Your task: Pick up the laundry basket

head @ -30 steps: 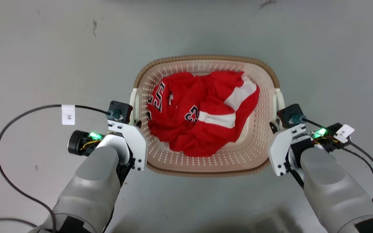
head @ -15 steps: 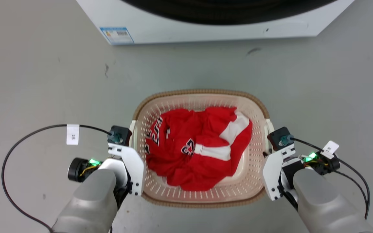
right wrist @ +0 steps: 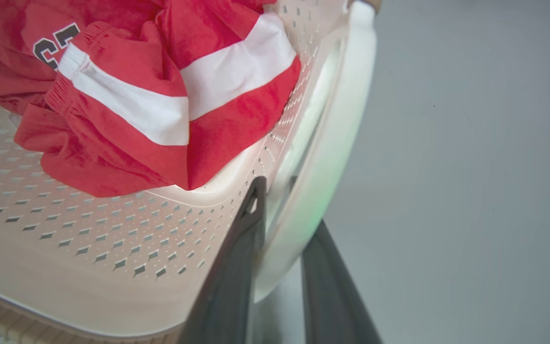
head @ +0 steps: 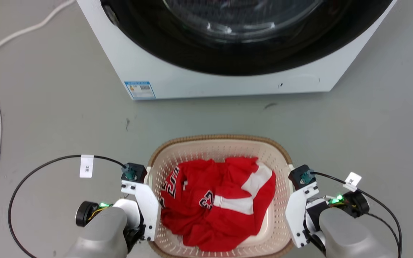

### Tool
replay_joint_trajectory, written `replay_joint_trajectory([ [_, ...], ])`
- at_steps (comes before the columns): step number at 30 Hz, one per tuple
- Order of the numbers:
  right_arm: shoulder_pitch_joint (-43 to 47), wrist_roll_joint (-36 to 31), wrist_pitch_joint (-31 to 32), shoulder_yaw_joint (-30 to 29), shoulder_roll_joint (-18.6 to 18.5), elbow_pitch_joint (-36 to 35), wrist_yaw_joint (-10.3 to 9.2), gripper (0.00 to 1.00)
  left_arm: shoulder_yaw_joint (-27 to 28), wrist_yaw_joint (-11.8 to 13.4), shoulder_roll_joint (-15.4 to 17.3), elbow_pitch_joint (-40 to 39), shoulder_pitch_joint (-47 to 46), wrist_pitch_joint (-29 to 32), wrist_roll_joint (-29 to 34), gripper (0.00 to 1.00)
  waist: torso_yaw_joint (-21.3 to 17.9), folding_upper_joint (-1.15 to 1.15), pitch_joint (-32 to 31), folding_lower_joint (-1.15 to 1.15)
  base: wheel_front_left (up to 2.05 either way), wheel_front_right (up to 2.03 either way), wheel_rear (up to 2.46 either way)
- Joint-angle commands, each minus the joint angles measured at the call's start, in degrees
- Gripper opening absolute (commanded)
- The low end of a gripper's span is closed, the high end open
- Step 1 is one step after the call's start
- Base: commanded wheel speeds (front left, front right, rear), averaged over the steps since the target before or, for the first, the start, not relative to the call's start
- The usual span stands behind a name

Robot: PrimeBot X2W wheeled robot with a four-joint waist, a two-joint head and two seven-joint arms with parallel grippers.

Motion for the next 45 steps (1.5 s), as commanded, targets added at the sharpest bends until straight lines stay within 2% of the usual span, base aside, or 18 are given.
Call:
replay_joint_trajectory([
  [1,0.5,0.6,0.3,1.0,0.7,-0.7,0.18,0.00,-0.7,-0.2,-0.2,-0.9,0.6,0.5,-0.5,0.00,-0.1,0.00,-2.1,0.01,0.00,0.00,0.00],
  [19,4.2,12.3,9.5,12.8,0.7,-2.3,0.19,0.00,-8.6,-0.2,2.5,-3.3,5.0,10.3,-9.5,0.00,-0.4,0.00,-12.8,0.01,0.00,0.00,0.00],
  [30,3.8,19.6,15.4,19.5,-1.2,-4.1,0.18,0.00,-12.1,-0.3,3.5,-4.1,5.3,17.3,-14.7,0.00,-0.6,0.00,-16.2,0.01,0.00,0.00,0.00],
  [45,2.7,27.0,16.3,26.5,-2.8,-4.4,0.18,0.00,-15.3,-0.2,3.6,-3.5,4.9,18.2,-18.6,0.00,-0.4,0.00,-18.2,0.01,0.00,0.00,0.00],
])
